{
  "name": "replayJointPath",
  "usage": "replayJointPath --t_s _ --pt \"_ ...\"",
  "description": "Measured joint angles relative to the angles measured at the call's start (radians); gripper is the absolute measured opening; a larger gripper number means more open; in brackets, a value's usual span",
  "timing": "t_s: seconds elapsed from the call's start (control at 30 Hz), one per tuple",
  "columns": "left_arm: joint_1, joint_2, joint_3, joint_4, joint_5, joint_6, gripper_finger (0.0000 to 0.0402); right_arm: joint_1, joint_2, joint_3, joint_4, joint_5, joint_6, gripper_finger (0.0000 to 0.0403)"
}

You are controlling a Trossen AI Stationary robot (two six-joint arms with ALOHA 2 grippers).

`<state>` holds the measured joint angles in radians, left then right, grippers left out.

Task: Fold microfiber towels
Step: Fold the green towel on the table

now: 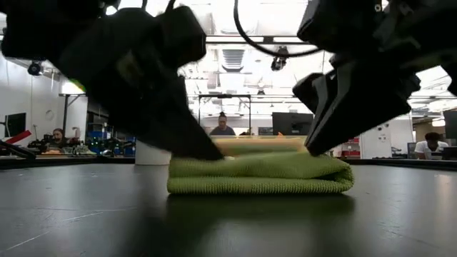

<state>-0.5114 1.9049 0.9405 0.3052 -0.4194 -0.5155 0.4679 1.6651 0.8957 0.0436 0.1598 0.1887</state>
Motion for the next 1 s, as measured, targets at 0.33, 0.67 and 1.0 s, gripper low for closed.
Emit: replayJointPath --t_s 0.33,0.67,1.0 --pt "-0.027 0.048 0.016 -0.027 0.048 -0.079 0.0007 0.006 0.013 -0.1 0.061 -0.027 0.1 0.0009" --pt "-0.034 -0.061 0.016 -0.183 0.096 -0.074 0.0008 0.013 -0.038 -0.088 -0.027 -0.04 0.082 0.0009" --pt "-0.005 -0.233 0.002 -0.488 -0.1 -0.053 0.0014 0.018 -0.121 -0.089 -0.036 0.012 -0.013 0.0009"
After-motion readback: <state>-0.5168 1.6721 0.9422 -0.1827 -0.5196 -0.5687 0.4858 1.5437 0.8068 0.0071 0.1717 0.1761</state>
